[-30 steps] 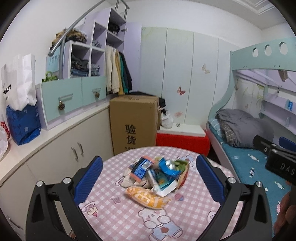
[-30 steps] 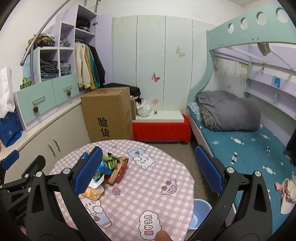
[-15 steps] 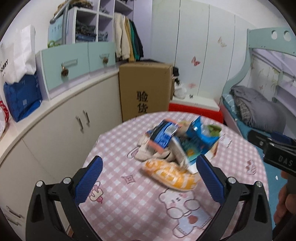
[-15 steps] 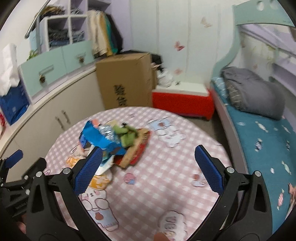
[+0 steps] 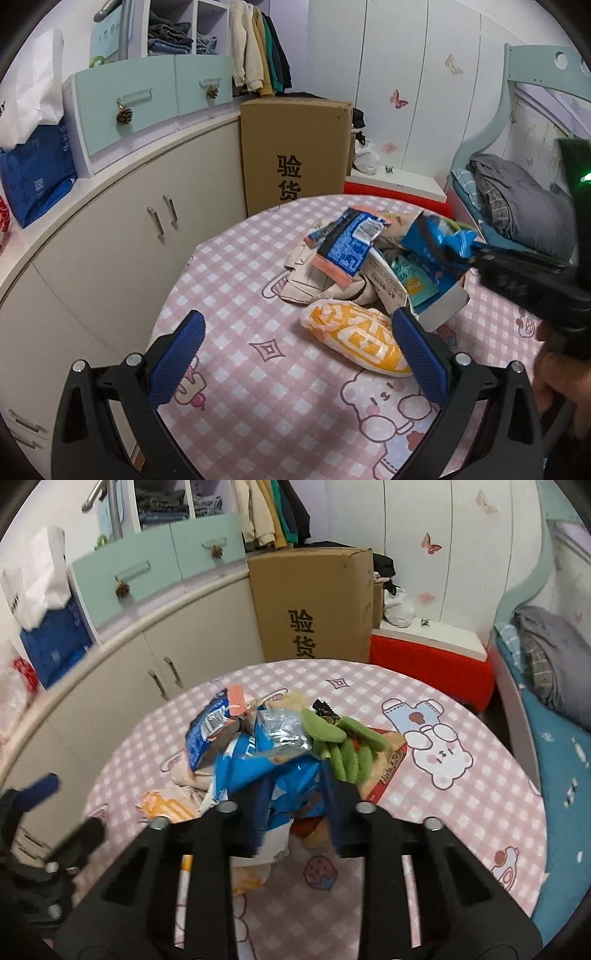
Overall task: Collect trash
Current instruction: 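Grasp the blue snack wrapper with the right tool while the left tool grasps the yellow-orange bag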
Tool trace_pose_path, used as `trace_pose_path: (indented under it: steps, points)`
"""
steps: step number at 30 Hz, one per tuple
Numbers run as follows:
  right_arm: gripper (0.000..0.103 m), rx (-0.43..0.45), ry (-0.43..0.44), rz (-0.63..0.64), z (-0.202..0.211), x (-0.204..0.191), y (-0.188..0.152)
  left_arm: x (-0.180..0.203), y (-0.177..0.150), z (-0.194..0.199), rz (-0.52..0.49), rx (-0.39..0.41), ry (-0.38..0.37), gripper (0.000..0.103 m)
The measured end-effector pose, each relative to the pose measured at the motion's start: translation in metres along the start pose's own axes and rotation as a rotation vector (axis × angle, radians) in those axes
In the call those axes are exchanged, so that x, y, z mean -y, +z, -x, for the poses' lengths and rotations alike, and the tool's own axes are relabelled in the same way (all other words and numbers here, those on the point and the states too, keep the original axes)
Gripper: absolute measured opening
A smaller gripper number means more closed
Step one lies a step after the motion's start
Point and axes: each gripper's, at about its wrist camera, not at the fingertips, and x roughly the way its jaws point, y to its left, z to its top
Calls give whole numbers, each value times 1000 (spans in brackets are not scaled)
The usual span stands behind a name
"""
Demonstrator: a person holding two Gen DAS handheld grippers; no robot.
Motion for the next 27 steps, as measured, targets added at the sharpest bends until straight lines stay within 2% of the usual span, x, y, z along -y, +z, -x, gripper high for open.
trace_pose_path:
  steps: [4, 15, 19, 20, 21, 22, 24, 27]
  points:
    - [20, 11, 39, -56, 16, 15, -5, 5, -3, -12, -10, -21, -18, 99]
    - [20, 25, 93, -177, 53, 52, -22, 11, -5, -59, 19, -106, -27, 99]
    - [20, 31, 96, -198, 60, 61, -28, 17, -5, -77, 35, -133, -73, 98]
    - [20, 33, 101, -207, 62, 63, -29, 18, -5, -79, 42, -132, -99, 91]
    - [20, 36, 103, -213, 65, 65, -30, 18, -7, -82, 59, -142, -151, 62]
    - [20, 37, 103, -217, 66, 67, -32, 18, -8, -84, 70, -160, -187, 56]
    - [20, 40, 101, -228, 70, 73, -34, 16, -10, -81, 89, -151, -209, 46]
    - [20, 43, 101, -245, 73, 81, -38, 13, -12, -73, 89, -149, -222, 40]
